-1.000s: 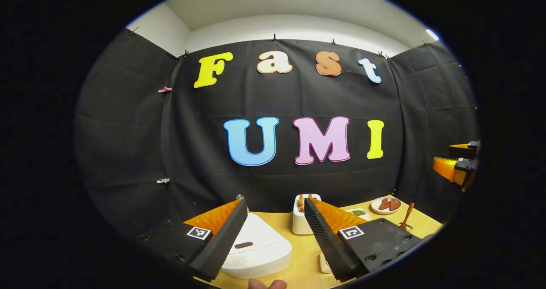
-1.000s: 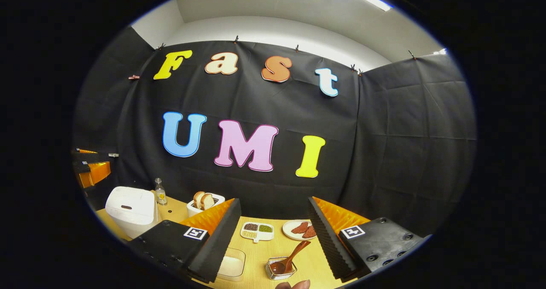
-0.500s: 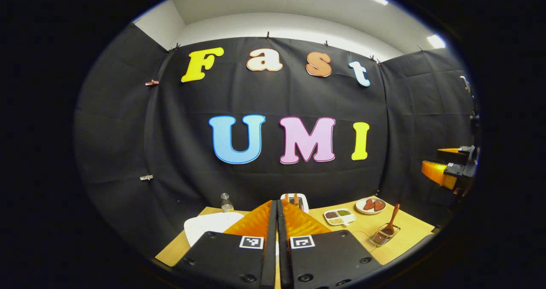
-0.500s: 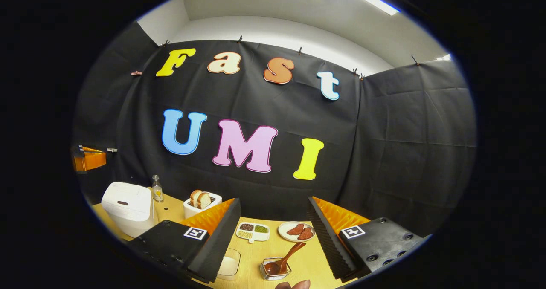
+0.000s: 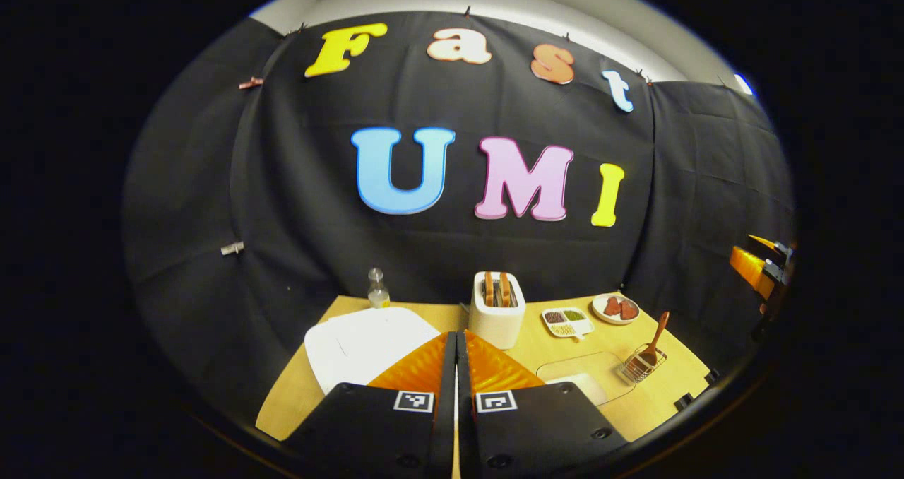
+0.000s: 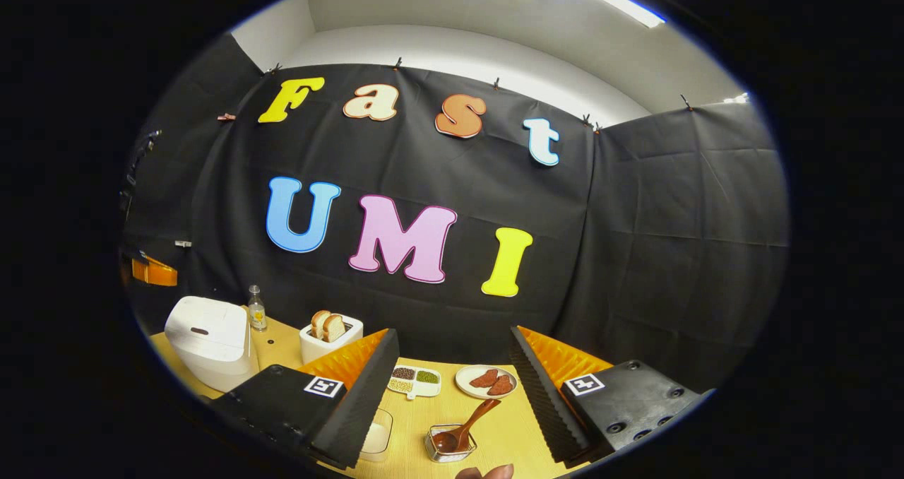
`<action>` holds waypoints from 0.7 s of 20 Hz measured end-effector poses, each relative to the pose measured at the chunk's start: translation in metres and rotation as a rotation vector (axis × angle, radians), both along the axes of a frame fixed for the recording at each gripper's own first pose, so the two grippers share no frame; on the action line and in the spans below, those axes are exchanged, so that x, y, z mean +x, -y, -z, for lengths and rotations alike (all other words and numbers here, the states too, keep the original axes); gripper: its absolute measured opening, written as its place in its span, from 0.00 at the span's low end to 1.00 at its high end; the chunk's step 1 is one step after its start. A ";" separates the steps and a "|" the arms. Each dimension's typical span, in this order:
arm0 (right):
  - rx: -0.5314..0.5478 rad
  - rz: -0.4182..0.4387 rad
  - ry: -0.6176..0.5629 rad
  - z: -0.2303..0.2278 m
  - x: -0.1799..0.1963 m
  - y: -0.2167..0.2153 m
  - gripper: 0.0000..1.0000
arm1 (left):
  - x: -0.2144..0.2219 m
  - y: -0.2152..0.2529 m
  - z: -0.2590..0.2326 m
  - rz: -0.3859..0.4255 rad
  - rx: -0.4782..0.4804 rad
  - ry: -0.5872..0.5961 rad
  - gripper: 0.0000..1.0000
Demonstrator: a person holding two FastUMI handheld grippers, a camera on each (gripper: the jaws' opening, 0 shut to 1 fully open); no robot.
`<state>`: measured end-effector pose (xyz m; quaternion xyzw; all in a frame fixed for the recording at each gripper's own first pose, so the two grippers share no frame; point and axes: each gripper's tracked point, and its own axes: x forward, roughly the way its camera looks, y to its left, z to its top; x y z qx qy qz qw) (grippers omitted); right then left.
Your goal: Close the left gripper, press the button to open the rice cooker; take a wooden spoon from the chopstick holder with the right hand, scoop a spoonful of rice and pour it into the rice cooker, then put the wooden spoon back into the chopstick holder.
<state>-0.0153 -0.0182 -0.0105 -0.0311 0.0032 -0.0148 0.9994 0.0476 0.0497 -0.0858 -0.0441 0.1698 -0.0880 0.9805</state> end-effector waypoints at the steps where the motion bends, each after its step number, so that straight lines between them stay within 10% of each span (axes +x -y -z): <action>1: 0.000 0.005 0.001 0.000 -0.001 0.002 0.97 | 0.006 -0.009 0.015 -0.005 0.004 -0.047 0.07; 14: -0.001 0.078 -0.023 0.013 -0.007 0.029 0.98 | 0.051 -0.034 0.119 0.034 -0.090 -0.413 0.07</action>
